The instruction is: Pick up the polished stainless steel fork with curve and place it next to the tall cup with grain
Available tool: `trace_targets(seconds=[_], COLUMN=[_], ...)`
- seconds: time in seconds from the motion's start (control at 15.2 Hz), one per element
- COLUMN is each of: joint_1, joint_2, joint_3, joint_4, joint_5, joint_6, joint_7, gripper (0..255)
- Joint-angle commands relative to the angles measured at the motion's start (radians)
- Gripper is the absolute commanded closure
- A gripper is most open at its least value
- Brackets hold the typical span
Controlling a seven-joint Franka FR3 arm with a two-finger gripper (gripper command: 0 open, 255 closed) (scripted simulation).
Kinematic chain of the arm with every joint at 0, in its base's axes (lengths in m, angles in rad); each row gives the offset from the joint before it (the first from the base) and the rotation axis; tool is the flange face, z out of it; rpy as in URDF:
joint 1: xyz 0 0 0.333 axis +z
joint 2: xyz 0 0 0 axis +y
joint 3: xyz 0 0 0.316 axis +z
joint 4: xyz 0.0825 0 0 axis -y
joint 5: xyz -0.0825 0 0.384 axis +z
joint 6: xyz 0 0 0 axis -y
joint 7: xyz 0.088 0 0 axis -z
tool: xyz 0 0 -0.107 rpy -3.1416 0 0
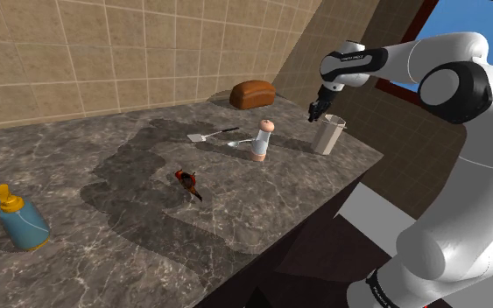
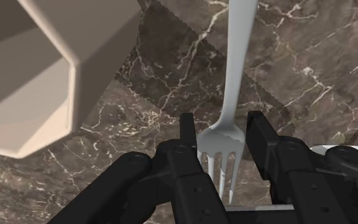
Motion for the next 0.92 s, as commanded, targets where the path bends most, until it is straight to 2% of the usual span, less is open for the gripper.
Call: trace_targets(seconds=[0.0, 0.86], joint_1=[0.001, 0.000], joint_2=[0.005, 0.071], joint_3=[0.001, 0.004], joint_4=[-0.021, -0.105], joint_5=[0.000, 0.008], joint_6=[0.026, 0.176], joint_7=[0.001, -0.006], gripper=[255, 255])
